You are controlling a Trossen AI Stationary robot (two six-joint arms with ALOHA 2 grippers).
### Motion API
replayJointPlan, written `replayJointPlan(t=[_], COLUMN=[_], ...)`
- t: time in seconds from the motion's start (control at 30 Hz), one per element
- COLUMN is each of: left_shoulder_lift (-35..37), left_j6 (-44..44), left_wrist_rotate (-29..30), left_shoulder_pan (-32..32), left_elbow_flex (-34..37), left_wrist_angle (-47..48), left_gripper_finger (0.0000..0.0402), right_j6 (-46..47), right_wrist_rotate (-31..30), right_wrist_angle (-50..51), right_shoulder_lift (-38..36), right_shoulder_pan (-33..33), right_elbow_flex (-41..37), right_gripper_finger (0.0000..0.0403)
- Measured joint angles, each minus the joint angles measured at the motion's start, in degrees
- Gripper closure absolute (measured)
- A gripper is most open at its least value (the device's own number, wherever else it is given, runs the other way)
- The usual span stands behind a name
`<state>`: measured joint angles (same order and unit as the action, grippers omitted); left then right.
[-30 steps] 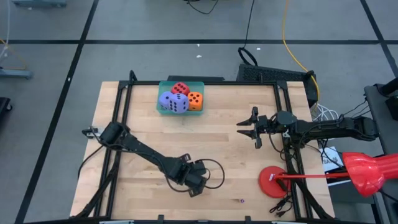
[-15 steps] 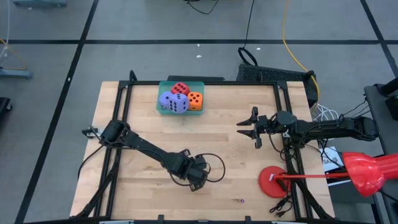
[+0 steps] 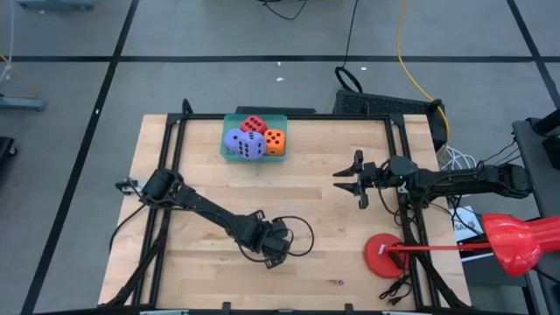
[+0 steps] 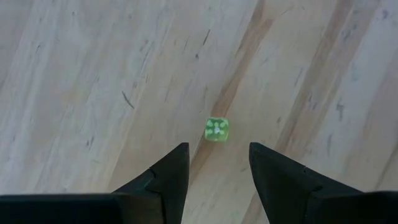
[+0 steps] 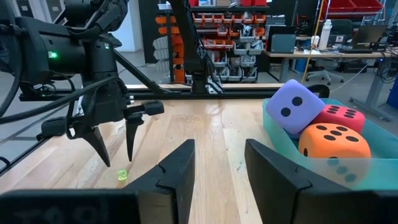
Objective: Pick & Place Dice
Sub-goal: Put the small light green dice into the green bin
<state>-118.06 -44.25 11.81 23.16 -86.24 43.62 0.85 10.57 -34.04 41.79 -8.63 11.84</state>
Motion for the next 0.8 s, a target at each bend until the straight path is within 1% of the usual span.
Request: replayJointPlan(t=[0.8], left_shoulder_lift=[0.0], left_j6=[0.1], left_wrist_rotate=[0.2], left_shoulder_pan=[-0.6], left_elbow_flex=[0.0], left_wrist_angle=[-0.1], left_gripper_finger=[0.0222], right_j6=[0.0], right_wrist_rotate=[0.0], right_wrist_angle=[0.0], right_shoulder_lift=[0.0], right_shoulder_pan=[0.0], right_elbow_flex=[0.0], right_gripper_finger=[0.0273])
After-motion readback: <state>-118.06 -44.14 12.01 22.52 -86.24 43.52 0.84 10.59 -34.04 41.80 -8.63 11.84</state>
